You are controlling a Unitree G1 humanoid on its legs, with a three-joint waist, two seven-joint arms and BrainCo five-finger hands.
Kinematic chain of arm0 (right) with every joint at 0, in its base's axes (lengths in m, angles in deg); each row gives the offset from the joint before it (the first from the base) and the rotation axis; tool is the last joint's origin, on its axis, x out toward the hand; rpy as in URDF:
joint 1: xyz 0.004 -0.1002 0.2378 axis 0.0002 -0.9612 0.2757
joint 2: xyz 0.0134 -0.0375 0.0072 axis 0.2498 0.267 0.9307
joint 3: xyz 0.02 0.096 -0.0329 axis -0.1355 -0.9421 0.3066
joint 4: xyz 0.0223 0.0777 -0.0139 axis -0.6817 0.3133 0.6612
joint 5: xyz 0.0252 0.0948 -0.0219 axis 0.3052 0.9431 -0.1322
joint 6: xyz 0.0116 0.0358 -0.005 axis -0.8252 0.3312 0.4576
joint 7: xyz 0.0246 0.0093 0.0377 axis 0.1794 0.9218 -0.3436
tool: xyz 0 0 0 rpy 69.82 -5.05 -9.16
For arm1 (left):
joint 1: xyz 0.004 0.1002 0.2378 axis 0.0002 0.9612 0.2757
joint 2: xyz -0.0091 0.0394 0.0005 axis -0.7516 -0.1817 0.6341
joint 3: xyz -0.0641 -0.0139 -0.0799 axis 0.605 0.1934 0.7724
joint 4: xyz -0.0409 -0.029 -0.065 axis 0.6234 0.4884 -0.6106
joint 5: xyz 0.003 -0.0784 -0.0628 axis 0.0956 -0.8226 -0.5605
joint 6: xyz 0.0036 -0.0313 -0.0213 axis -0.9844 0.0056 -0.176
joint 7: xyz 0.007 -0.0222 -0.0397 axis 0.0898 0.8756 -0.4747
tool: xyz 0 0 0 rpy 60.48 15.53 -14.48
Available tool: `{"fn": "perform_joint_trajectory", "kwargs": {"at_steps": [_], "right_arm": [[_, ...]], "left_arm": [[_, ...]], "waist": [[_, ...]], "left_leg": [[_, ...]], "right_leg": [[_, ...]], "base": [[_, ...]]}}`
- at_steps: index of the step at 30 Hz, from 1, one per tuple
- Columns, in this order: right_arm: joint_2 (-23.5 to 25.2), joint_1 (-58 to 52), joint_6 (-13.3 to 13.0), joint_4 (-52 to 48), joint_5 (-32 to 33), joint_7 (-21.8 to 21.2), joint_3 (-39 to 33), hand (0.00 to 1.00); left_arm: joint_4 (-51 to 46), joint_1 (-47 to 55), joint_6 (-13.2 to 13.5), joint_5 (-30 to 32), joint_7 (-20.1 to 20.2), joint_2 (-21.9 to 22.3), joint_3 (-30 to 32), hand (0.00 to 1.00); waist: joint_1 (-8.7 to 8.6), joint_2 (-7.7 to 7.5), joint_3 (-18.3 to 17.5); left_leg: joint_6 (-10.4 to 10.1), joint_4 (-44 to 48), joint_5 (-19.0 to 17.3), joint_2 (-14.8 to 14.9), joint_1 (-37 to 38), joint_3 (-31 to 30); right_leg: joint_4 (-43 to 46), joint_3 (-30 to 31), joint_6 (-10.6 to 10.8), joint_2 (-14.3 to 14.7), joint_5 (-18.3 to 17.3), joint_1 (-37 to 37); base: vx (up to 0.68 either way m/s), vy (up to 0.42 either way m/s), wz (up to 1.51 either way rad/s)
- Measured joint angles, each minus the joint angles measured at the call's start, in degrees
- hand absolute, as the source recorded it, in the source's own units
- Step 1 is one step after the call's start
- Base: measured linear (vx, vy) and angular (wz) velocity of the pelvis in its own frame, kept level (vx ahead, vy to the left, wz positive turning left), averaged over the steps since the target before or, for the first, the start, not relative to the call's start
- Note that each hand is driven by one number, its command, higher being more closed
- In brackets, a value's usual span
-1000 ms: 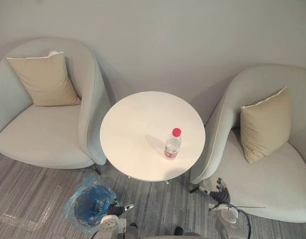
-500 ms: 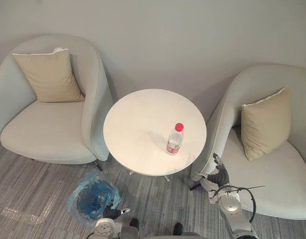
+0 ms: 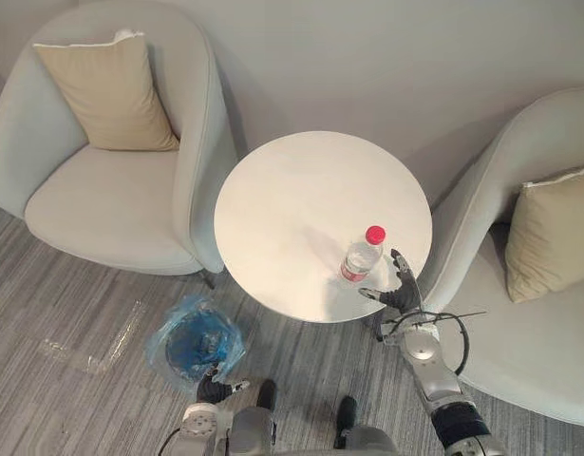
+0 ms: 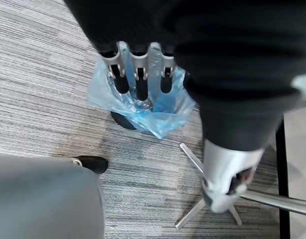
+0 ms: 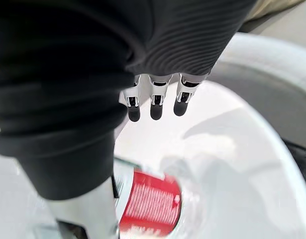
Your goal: Gather rubbish on tea table into small bin, then transfer packed bag to large trash can.
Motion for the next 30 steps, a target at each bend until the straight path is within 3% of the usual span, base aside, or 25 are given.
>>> {"fn": "perform_joint_trajectory", "kwargs": {"at_steps": [9,10,19,25,30], "right_arm": [[2.33,4.31,0.54,0.14,2.51,3.10,-0.77,0.00],[2.65,4.97,0.56,0.34,2.73,3.71,-0.88,1.00],[4.13,8.30,1.04,1.93,5.66,6.36,-2.32,1.00],[4.65,8.22,1.15,1.63,7.76,6.48,-3.23,1.00],[4.67,2.02,0.90,-6.89,7.73,5.49,-3.36,1.00]], "left_arm": [[-1.30,-0.65,0.01,-0.91,-0.08,-0.28,0.34,0.00],[-1.53,-0.65,0.01,-1.24,-0.08,-0.28,0.35,0.00],[-3.21,-0.65,0.05,-2.46,-0.05,-0.09,0.70,0.00],[-3.41,-0.64,-0.04,-3.42,-0.01,-0.11,0.72,0.00],[-3.22,-0.59,-0.16,-3.36,0.05,-0.21,0.83,0.00]], "waist": [[1.43,0.30,1.89],[1.51,0.32,2.19],[3.58,0.21,2.93],[3.98,0.13,2.98],[3.76,-0.07,3.07]], "left_leg": [[-0.04,1.49,0.01,-0.35,-2.96,-1.81],[-0.03,1.75,0.00,-0.41,-3.16,-1.94],[-0.06,2.36,0.02,-0.42,-4.56,-2.27],[-0.08,2.37,0.05,-0.43,-4.73,-2.26],[-0.07,2.08,0.05,-0.40,-3.35,-2.19]], "right_leg": [[0.67,-1.44,0.15,-0.04,-0.18,-1.64],[0.70,-1.54,0.15,-0.06,-0.18,-1.65],[1.46,-1.49,0.14,-0.06,-0.18,-2.97],[1.48,-1.41,0.15,-0.08,-0.18,-3.17],[1.30,-1.14,0.16,-0.09,-0.16,-1.92]], "base": [[-0.01,0.008,0.10],[-0.01,0.018,0.08],[0.00,0.004,0.02],[0.00,0.000,0.00],[0.00,0.000,0.00]]}}
